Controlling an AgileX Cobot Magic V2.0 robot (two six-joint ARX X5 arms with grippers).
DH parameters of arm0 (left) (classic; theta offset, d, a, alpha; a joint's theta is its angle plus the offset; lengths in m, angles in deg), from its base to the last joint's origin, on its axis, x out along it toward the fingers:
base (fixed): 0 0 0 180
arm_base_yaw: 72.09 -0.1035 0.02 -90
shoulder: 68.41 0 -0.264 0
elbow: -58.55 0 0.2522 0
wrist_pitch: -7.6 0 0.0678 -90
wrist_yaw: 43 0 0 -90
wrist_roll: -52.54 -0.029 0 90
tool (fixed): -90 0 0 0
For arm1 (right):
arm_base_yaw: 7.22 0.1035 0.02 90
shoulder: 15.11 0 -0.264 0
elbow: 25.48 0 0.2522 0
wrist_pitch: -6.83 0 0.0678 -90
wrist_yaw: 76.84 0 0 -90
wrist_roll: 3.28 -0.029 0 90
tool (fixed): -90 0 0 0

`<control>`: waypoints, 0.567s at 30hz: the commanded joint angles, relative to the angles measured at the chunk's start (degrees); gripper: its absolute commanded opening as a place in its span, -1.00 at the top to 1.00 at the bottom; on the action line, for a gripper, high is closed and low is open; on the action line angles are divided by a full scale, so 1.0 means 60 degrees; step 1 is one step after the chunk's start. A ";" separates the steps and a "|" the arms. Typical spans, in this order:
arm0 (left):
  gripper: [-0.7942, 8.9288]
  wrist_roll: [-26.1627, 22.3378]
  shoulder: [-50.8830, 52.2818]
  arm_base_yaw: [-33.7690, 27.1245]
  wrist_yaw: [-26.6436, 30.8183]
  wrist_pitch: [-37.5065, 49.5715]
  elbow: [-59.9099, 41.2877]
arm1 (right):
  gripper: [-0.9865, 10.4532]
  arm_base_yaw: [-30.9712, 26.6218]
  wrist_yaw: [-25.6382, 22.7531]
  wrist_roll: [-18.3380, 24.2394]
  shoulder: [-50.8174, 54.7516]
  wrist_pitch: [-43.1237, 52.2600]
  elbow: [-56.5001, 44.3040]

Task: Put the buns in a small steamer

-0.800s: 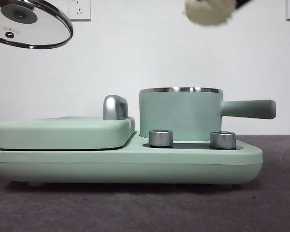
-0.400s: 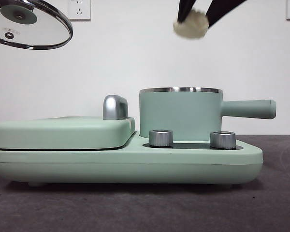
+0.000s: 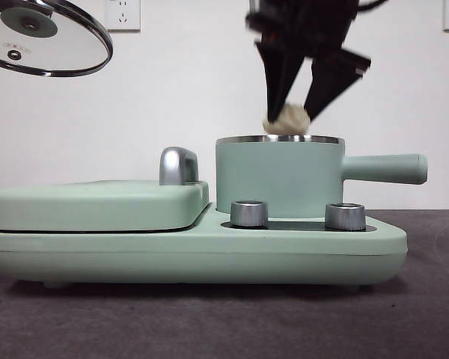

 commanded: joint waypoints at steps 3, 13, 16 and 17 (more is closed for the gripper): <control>0.80 0.0036 -0.0015 0.0015 -0.0015 0.0255 0.0146 | 0.41 -0.0058 -0.0036 0.0288 -0.0586 0.0055 0.0244; 0.80 0.0036 -0.0015 0.0015 -0.0015 0.0255 0.0146 | 0.21 -0.0084 -0.0098 0.0590 -0.1158 0.0455 0.0277; 0.80 0.0036 -0.0015 0.0015 -0.0015 0.0251 0.0146 | 0.20 -0.0087 -0.0106 0.0605 -0.1155 0.0175 0.0601; 0.80 0.0036 -0.0015 0.0015 -0.0015 0.0255 0.0146 | 0.20 -0.0084 -0.0127 0.0608 -0.1151 -0.0055 0.0823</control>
